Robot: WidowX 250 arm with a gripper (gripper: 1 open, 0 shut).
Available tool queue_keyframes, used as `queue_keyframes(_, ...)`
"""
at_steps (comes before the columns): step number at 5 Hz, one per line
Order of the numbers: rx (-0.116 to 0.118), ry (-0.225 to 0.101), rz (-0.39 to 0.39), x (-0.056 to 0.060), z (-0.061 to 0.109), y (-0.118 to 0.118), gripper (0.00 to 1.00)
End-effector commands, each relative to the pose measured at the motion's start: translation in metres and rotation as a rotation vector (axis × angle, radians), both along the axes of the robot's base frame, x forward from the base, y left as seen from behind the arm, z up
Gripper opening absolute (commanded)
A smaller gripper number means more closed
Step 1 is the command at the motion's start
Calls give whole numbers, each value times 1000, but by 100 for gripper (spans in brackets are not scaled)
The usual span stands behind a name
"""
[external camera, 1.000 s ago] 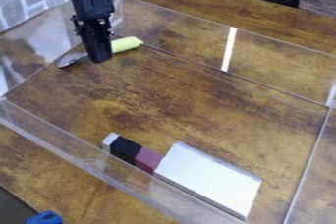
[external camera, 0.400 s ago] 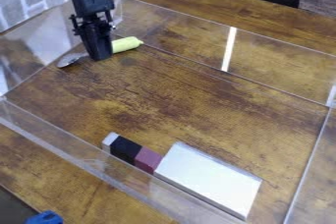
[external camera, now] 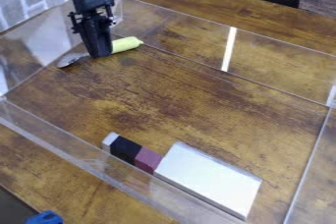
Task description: Move the toy knife to the right side of the table
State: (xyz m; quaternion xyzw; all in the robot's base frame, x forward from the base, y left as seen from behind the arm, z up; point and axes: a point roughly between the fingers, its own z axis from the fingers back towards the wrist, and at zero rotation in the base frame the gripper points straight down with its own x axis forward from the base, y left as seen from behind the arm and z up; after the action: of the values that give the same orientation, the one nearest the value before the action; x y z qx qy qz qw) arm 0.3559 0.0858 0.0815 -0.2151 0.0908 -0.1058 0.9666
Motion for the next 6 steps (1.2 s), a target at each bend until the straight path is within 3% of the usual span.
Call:
queue_keyframes(1, 24, -68, 7, 4, 35, 3, 0)
queue_keyframes(2, 53, -64, -11, 13, 52, -32, 0)
queue_keyframes(4, 164, -67, -85, 20, 97, -96, 0)
queue_keyframes(5, 188, -81, -100, 19, 99, -118, 0)
queue_keyframes(6, 212, -85, -114, 15, 97, -124, 0)
